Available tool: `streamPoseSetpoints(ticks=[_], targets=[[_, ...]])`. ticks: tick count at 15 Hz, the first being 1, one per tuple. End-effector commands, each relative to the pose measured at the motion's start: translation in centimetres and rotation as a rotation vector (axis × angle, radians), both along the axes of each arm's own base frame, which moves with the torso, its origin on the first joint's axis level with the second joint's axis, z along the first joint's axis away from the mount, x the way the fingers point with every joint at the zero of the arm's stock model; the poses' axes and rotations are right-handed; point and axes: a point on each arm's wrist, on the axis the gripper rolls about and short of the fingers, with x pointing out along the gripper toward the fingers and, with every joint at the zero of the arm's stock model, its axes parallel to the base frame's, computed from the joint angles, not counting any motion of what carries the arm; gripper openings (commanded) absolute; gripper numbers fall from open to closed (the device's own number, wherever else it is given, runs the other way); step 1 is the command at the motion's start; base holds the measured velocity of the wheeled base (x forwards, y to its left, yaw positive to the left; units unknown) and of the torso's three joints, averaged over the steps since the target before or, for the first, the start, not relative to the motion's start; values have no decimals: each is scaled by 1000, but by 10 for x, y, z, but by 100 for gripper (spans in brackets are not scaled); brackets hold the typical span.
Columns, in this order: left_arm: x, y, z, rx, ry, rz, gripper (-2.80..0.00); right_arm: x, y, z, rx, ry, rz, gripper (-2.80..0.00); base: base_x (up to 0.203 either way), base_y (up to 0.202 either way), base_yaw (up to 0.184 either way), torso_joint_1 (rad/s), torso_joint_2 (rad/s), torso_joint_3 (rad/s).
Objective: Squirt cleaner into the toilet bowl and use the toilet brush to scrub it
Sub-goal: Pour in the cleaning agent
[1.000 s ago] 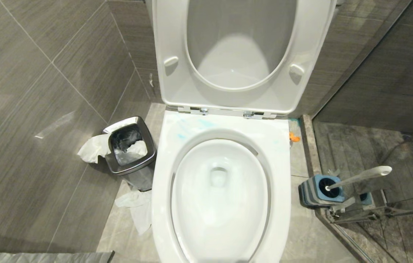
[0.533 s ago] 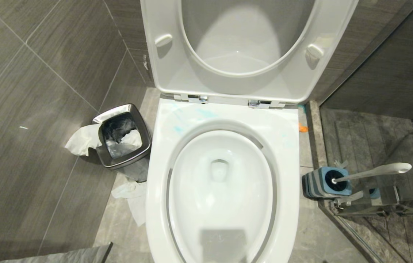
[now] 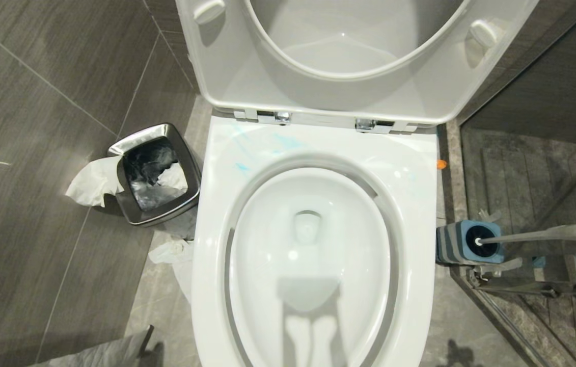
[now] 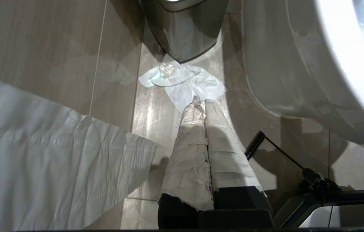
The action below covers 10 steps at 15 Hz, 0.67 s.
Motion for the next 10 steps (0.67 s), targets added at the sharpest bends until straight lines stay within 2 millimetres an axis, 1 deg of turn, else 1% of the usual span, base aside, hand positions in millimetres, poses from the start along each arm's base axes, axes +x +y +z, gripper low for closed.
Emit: streamPoseSetpoints(ticks=[1, 10], targets=[[0, 0, 0, 0, 3, 0, -280, 0, 0, 0, 1, 1, 0, -280, 0, 0, 0, 2, -1, -198], [0, 0, -1, -5, 5, -2, -280, 0, 0, 0, 1, 9, -2, -280, 0, 0, 0, 2, 2, -196]])
